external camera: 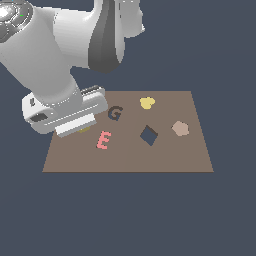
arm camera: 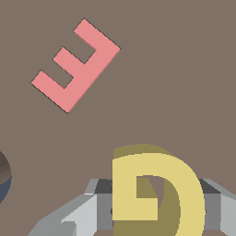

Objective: Insert a designated object into the corresponding slot on a board.

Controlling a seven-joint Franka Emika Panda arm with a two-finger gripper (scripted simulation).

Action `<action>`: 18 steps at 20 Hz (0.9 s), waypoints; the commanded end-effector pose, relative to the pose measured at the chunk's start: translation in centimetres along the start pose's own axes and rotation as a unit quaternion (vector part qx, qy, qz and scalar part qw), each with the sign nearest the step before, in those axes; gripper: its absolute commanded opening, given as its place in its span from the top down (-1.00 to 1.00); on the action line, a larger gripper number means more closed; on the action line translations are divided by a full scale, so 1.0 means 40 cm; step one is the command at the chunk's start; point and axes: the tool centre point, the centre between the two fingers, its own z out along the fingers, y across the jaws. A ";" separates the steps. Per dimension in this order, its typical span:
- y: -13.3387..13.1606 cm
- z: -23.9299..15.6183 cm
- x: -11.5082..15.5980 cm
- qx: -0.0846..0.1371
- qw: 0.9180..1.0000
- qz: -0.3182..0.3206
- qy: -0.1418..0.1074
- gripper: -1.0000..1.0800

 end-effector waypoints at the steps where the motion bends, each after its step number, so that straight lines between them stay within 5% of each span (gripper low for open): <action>1: -0.027 -0.002 -0.012 0.000 0.999 0.039 0.000 1.00; 8: -0.116 -0.008 -0.035 0.000 0.987 0.161 0.000 1.00; 18: -0.226 -0.014 -0.029 0.000 0.953 0.303 0.000 1.00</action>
